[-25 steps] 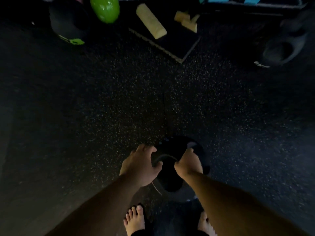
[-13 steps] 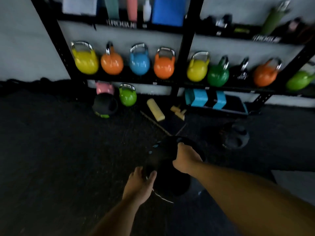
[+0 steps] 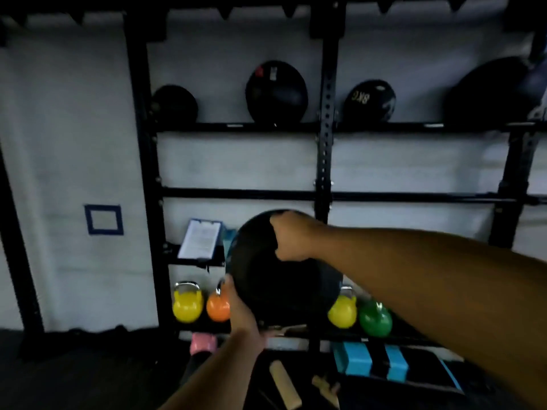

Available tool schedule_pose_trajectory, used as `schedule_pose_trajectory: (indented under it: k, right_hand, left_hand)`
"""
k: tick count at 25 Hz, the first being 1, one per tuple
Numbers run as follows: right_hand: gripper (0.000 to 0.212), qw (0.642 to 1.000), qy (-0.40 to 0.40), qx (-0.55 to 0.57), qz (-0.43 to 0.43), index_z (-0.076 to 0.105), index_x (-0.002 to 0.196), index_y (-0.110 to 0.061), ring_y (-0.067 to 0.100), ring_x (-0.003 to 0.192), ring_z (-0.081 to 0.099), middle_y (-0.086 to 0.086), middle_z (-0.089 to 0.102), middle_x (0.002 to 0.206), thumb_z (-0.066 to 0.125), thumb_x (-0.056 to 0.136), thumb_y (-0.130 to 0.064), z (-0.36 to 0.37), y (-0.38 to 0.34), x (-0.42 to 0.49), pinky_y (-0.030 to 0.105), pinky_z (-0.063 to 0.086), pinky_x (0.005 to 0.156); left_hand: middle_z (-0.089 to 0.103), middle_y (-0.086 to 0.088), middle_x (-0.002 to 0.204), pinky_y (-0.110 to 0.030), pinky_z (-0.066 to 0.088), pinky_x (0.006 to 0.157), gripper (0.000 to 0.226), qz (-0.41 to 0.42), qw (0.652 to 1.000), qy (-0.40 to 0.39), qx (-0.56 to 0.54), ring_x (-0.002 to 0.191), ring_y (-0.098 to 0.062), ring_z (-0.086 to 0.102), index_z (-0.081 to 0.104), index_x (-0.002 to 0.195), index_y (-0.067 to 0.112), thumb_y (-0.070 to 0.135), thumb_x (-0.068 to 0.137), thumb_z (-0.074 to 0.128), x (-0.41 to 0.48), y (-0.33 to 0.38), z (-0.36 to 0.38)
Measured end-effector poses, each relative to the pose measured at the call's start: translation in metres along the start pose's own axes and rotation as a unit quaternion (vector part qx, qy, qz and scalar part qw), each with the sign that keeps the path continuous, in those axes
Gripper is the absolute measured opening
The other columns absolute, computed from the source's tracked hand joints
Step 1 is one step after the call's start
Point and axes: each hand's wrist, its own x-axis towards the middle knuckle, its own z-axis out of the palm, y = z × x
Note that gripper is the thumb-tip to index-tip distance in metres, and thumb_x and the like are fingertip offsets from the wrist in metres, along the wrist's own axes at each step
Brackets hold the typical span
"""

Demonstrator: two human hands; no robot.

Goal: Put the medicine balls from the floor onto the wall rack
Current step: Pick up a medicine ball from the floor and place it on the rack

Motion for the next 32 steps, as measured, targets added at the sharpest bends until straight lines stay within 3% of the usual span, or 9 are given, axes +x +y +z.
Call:
schedule_pose_trajectory:
  k: [4,8,10,12,15,20,25,30,32]
  right_hand:
    - [0.03,0.997,0.081,0.013,-0.004,0.057,0.105,-0.011,0.023,0.082,0.063,0.007,0.061,0.1,0.069,0.079,-0.021,-0.093,0.012,0.059,0.035,0.058,0.063]
    - [0.039,0.988,0.15,-0.023,-0.01,0.053,0.116,-0.014,0.019,0.075,0.057,0.002,0.054,0.096,0.069,0.082,-0.023,-0.134,0.019,0.149,0.028,0.042,0.05]
    - [0.044,0.988,0.153,-0.027,-0.004,0.052,0.123,-0.014,0.02,0.077,0.057,0.0,0.051,0.096,0.07,0.084,-0.024,-0.142,0.025,0.197,0.027,0.04,0.05]
    - [0.053,0.986,0.165,-0.027,0.01,0.049,0.134,-0.013,0.019,0.076,0.055,-0.001,0.047,0.095,0.07,0.086,-0.025,-0.143,0.036,0.238,0.026,0.04,0.05]
    - [0.062,0.984,0.176,-0.018,0.029,0.044,0.144,-0.012,0.016,0.073,0.053,-0.003,0.045,0.09,0.07,0.089,-0.026,-0.135,0.062,0.299,0.026,0.041,0.049]
    - [0.061,0.983,0.179,-0.009,0.046,0.045,0.142,-0.012,0.017,0.079,0.059,-0.003,0.049,0.094,0.069,0.088,-0.029,-0.103,0.139,0.403,0.029,0.049,0.056]
    - [0.064,0.978,0.192,0.016,0.081,0.044,0.146,-0.013,0.017,0.081,0.062,0.002,0.057,0.107,0.068,0.089,-0.028,-0.064,0.261,0.513,0.03,0.054,0.059]
    - [0.041,0.975,0.162,0.009,0.151,0.057,0.125,-0.012,0.024,0.084,0.065,0.007,0.063,0.104,0.065,0.089,-0.03,-0.015,0.39,0.624,0.04,0.062,0.073]
    - [0.035,0.979,0.126,-0.013,0.16,0.059,0.12,-0.009,0.024,0.079,0.063,0.008,0.063,0.1,0.062,0.09,-0.026,0.022,0.425,0.675,0.037,0.06,0.067]
  left_hand:
    - [0.074,-0.008,0.126,-0.057,0.059,0.085,0.098,0.091,0.994,-0.048,0.029,0.111,-0.039,0.067,0.07,0.128,0.035,0.1,0.057,0.051,0.04,0.101,0.067]
    - [0.072,-0.01,0.133,-0.06,0.059,0.087,0.124,0.159,0.984,-0.074,0.014,0.118,-0.041,0.065,0.068,0.134,0.036,0.106,0.033,0.059,0.12,0.182,0.113]
    - [0.071,-0.01,0.133,-0.06,0.059,0.087,0.121,0.175,0.981,-0.08,0.007,0.118,-0.04,0.065,0.066,0.136,0.035,0.105,0.037,0.058,0.167,0.214,0.131]
    - [0.068,-0.012,0.134,-0.07,0.056,0.091,0.12,0.185,0.979,-0.087,0.009,0.119,-0.042,0.063,0.06,0.141,0.035,0.103,0.042,0.055,0.207,0.24,0.147]
    - [0.067,-0.013,0.133,-0.073,0.054,0.093,0.133,0.203,0.974,-0.098,0.024,0.119,-0.042,0.062,0.058,0.142,0.034,0.106,0.03,0.059,0.273,0.267,0.17]
    - [0.072,-0.013,0.129,-0.07,0.052,0.102,0.13,0.212,0.969,-0.119,0.049,0.12,-0.042,0.065,0.064,0.137,0.033,0.106,0.031,0.06,0.415,0.278,0.222]
    - [0.077,-0.012,0.124,-0.054,0.052,0.109,0.105,0.21,0.966,-0.135,0.063,0.117,-0.036,0.069,0.07,0.134,0.026,0.094,0.053,0.061,0.556,0.272,0.311]
    - [0.072,-0.011,0.133,-0.058,0.051,0.108,0.123,0.14,0.973,-0.148,0.106,0.119,-0.041,0.068,0.064,0.14,0.034,0.102,0.038,0.069,0.765,0.24,0.386]
    - [0.068,-0.008,0.139,-0.054,0.049,0.112,0.114,0.131,0.972,-0.14,0.134,0.123,-0.039,0.065,0.061,0.145,0.031,0.099,0.053,0.066,0.81,0.229,0.397]
